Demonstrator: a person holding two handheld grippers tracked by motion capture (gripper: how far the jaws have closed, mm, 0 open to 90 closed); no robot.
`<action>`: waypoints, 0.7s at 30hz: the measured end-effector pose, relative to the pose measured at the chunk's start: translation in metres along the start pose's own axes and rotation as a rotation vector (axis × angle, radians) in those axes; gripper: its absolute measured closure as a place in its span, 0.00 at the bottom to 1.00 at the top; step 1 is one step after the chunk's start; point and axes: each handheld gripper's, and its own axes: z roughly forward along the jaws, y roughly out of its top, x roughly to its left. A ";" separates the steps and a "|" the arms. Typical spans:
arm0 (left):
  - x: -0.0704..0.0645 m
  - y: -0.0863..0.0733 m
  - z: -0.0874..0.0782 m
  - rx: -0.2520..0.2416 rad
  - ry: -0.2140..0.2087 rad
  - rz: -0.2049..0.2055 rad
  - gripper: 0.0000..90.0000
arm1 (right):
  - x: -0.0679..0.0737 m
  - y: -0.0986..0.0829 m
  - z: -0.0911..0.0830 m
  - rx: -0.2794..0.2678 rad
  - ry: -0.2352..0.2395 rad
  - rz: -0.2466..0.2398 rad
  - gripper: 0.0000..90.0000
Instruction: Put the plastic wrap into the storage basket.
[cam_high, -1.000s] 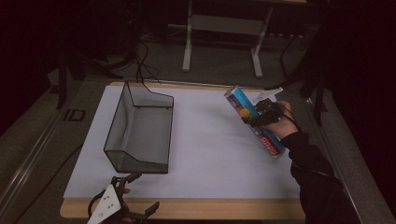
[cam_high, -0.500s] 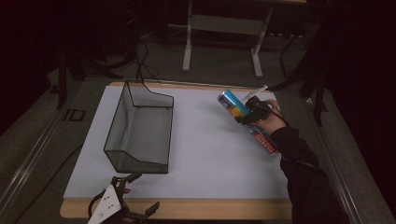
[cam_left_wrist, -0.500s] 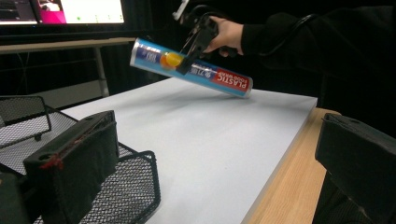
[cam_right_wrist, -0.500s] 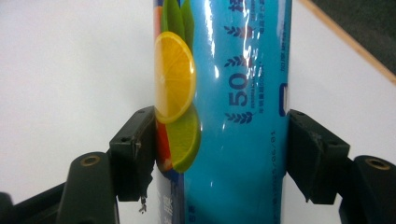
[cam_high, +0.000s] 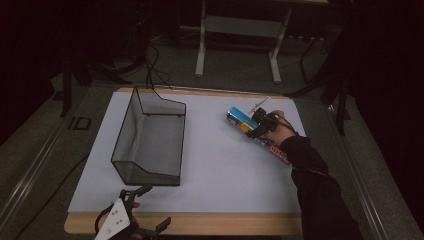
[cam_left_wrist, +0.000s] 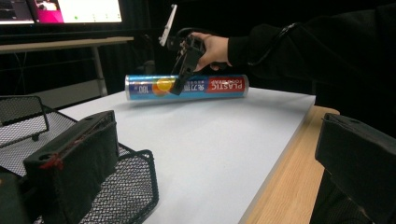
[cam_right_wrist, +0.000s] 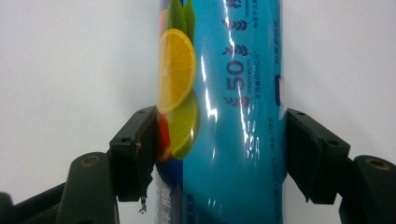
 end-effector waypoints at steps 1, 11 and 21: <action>0.000 0.000 0.000 0.000 0.000 -0.001 0.00 | 0.000 0.000 0.002 0.003 0.005 0.000 0.35; 0.000 0.000 0.000 0.000 -0.004 0.000 0.00 | 0.000 -0.005 0.008 0.002 0.019 -0.004 0.35; -0.001 0.000 0.001 0.005 -0.009 0.005 0.00 | -0.002 -0.002 0.008 0.026 0.028 0.001 0.35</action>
